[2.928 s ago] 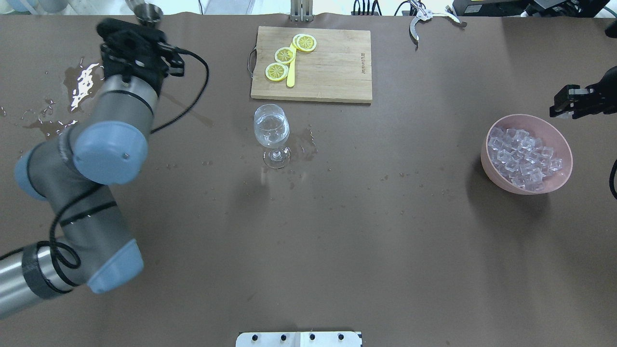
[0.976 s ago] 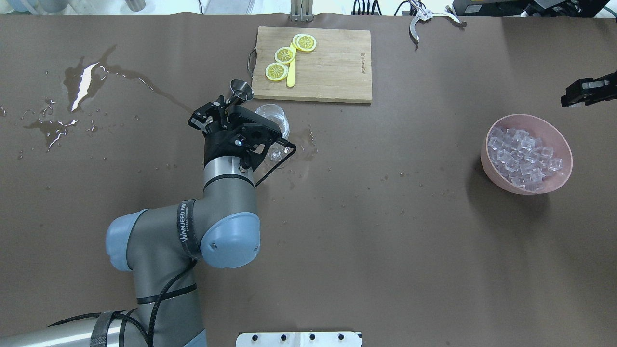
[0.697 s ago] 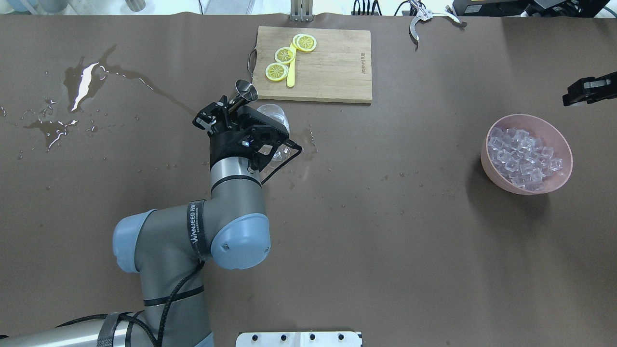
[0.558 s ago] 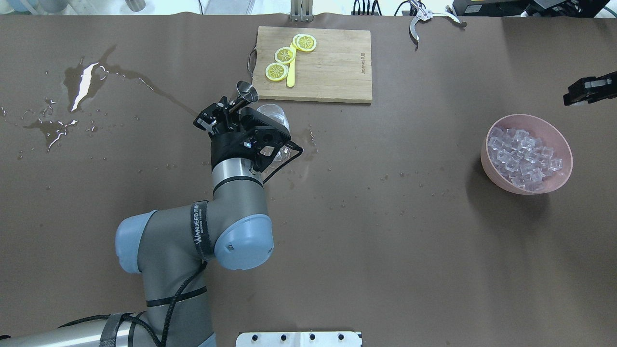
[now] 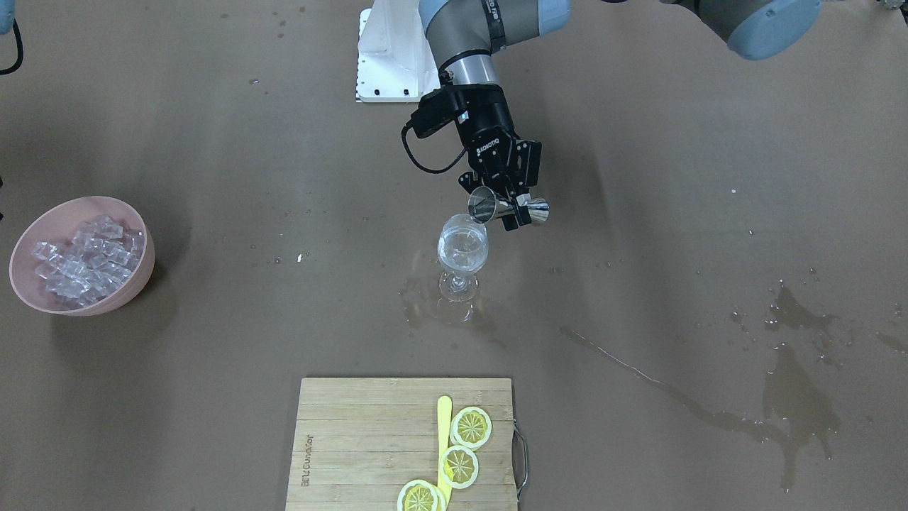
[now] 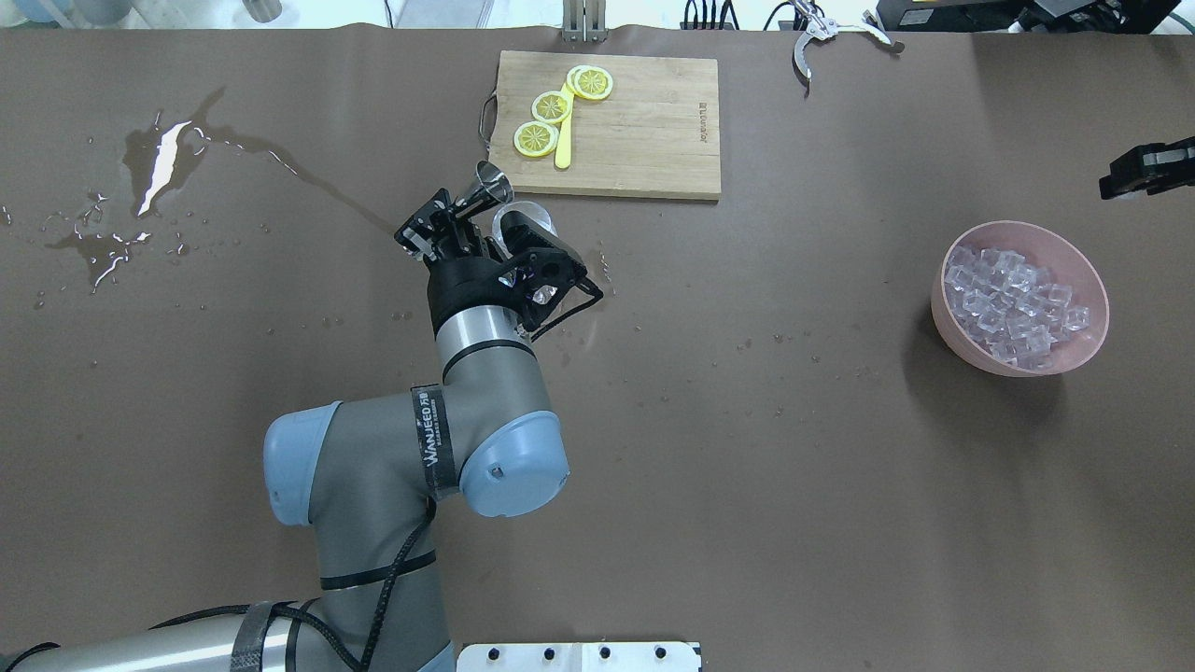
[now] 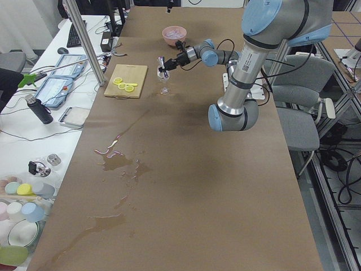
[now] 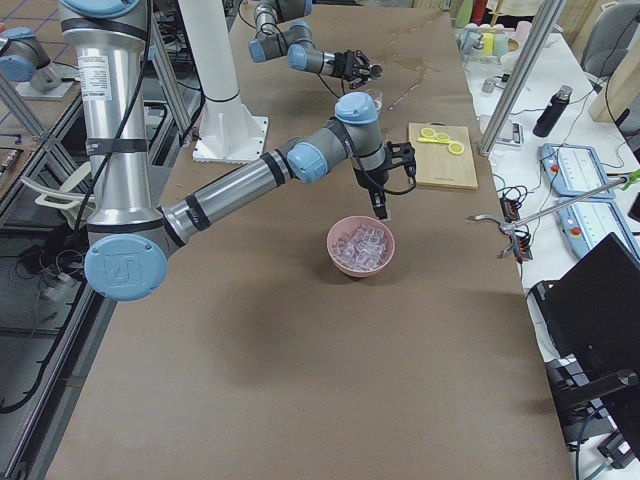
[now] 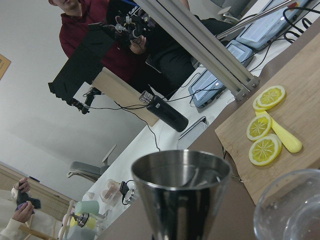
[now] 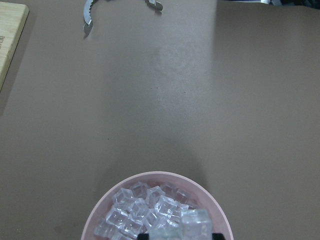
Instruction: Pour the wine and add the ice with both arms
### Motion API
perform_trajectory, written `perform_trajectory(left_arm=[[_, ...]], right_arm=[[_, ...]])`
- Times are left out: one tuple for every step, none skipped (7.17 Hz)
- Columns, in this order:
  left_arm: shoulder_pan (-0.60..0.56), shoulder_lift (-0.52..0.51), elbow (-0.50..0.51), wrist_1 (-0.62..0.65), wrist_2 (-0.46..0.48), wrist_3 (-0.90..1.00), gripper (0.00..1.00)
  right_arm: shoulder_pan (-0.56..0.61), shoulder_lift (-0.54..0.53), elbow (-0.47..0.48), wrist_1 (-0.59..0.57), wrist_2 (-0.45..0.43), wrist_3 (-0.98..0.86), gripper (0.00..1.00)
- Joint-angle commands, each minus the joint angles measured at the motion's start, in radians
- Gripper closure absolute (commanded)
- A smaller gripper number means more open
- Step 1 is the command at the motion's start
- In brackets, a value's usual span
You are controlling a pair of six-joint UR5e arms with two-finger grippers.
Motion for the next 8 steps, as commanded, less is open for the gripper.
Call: perform_trajectory(left_arm=[[0.002, -0.01, 0.002, 0.093, 0.01, 0.0, 1.0], [0.002, -0.016, 0.002, 0.127, 0.01, 0.001, 1.0], [0.002, -0.021, 0.002, 0.161, 0.012, 0.0, 1.0], [0.005, -0.025, 0.002, 0.189, 0.012, 0.0, 1.0], [0.005, -0.049, 0.019, 0.227, 0.024, 0.0, 1.0], [0.005, -0.069, 0.039, 0.245, 0.025, 0.0, 1.0], [0.005, -0.073, 0.045, 0.27, 0.032, 0.0, 1.0], [0.005, -0.073, 0.045, 0.291, 0.039, 0.0, 1.0]], right_arm=[[0.002, 0.003, 0.001, 0.0, 0.0, -0.001, 1.0], [0.004, 0.003, 0.002, 0.0, 0.0, -0.003, 1.0], [0.004, 0.003, 0.004, 0.0, 0.0, -0.003, 1.0], [0.004, 0.002, 0.007, 0.0, 0.0, -0.004, 1.0], [0.007, -0.003, 0.008, 0.0, 0.0, -0.009, 1.0], [0.008, -0.006, 0.015, 0.0, 0.0, -0.02, 1.0], [0.01, -0.008, 0.016, 0.0, 0.0, -0.02, 1.0], [0.01, -0.006, 0.018, 0.0, 0.0, -0.02, 1.0]])
